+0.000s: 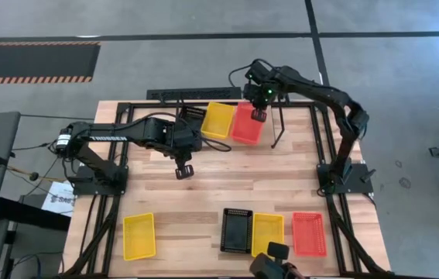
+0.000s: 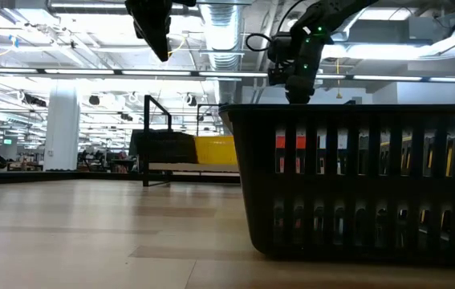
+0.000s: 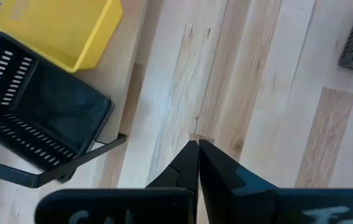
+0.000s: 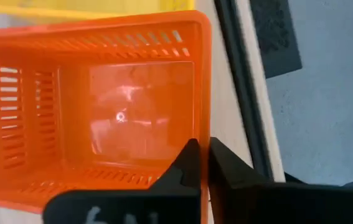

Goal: Stack baskets on shelf by color
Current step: Stack the left orange bin on top of the other orange bin on the shelf

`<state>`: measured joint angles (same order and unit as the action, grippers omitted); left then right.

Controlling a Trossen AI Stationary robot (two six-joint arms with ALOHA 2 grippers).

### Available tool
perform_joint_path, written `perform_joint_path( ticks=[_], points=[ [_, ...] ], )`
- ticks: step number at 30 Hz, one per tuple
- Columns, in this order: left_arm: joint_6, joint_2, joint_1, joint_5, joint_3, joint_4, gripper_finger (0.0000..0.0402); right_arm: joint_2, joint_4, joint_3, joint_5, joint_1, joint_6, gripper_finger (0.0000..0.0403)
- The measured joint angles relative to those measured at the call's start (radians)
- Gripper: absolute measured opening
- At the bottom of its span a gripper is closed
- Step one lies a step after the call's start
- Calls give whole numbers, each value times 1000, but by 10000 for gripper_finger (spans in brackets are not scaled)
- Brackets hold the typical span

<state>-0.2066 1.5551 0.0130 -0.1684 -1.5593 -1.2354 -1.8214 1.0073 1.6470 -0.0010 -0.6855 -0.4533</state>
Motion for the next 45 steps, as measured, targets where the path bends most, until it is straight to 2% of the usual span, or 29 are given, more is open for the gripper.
perform_joint_path(
  ticks=[3,8,19,23,34,40,45],
  points=[
    [-1,0,0,0,0,0,0,0,-21,0,0,-12,0,23],
    [-16,0,0,0,0,-1,0,0,-10,0,0,-28,0,7],
    [-15,0,0,0,0,-1,0,1,26,0,-31,-31,0,7],
    [-17,0,0,0,0,-1,0,-40,39,1,-80,-42,5,4],
    [-31,0,0,0,0,-4,0,-145,27,4,-77,-46,-26,4],
    [-31,0,0,0,0,-3,0,-101,18,0,-65,-38,-27,42],
    [-31,0,0,0,0,-3,0,-49,19,0,0,-23,-22,84]
  ],
)
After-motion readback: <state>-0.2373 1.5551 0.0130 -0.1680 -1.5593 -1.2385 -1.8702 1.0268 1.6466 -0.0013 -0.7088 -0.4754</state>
